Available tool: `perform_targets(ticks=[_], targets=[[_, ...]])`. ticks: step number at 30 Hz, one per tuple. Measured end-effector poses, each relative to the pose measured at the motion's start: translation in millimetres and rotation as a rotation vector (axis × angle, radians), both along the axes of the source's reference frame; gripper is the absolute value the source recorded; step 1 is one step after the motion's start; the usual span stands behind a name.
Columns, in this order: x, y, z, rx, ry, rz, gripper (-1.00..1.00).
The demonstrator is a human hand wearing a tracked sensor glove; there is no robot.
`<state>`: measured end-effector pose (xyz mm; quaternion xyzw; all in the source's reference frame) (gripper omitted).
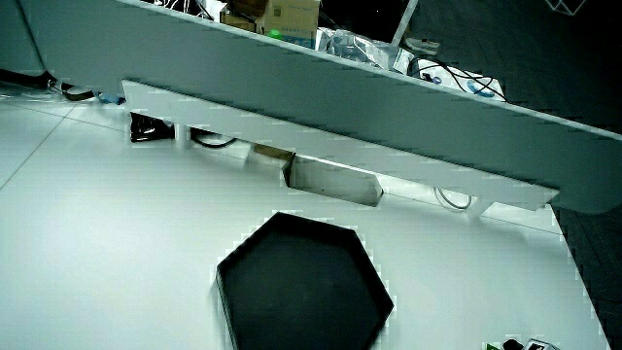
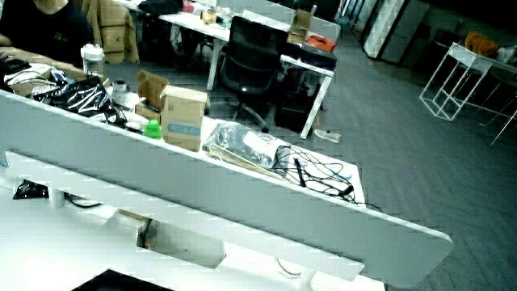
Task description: Place medicine on desk
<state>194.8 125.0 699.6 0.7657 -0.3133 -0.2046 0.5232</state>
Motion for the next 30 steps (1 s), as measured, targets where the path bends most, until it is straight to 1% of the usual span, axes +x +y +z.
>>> perform_targets(ticks=[1,2,3,4,6,7,9,10,11,12,13,14,15,16,17,18,19,20,21,22,23,24,25,26,27,28,29,30], targets=[[0.4,0.9,5,0.000,0.019,0.003,0.00],[-0.6,2.4,8,-0.031,0.019,0.000,0.00],[-2.0,3.1,7,-0.023,0.026,-0.004,0.00],[-3.7,3.2,6,-0.035,0.010,-0.002,0.00],[-3.6,5.7,12,-0.068,0.026,0.002,0.00],[-4.5,5.8,10,-0.051,0.016,0.002,0.00],[-1.3,7.8,16,-0.055,0.030,0.017,0.00],[2.6,8.3,22,-0.068,0.047,0.031,0.00],[2.1,6.0,17,-0.078,0.020,0.042,0.00],[2.6,4.8,18,-0.079,0.031,0.041,0.00],[1.7,2.7,17,-0.066,0.030,0.039,0.00],[0.8,1.2,17,-0.098,0.047,0.045,0.00],[2.0,1.9,20,-0.126,0.054,0.052,-0.08],[4.0,2.5,20,-0.069,0.063,0.053,-0.15],[6.4,4.8,19,-0.134,0.047,0.072,-0.23],[8.7,6.4,20,-0.128,0.043,0.085,-0.31],[7.9,6.6,13,-0.101,0.016,0.084,-0.38],[10.2,9.1,16,-0.123,0.025,0.092,-0.46],[10.1,9.7,13,-0.118,0.003,0.095,-0.54],[12.0,10.3,14,-0.091,0.010,0.099,-0.62],[13.3,10.7,12,-0.095,-0.002,0.106,-0.69],[14.4,10.6,9,-0.099,-0.021,0.128,-0.77],[14.2,10.3,4,-0.064,-0.052,0.127,-0.85],[14.6,10.8,-2,-0.049,-0.086,0.145,-0.92],[17.2,12.5,-3,-0.020,-0.100,0.157,-1.00],[18.0,13.6,-10,-0.011,-0.137,0.163,-1.00],[22.1,16.3,-9,-0.002,-0.127,0.185,-1.00],[25.4,17.1,-13,0.036,-0.149,0.205,-1.00]])
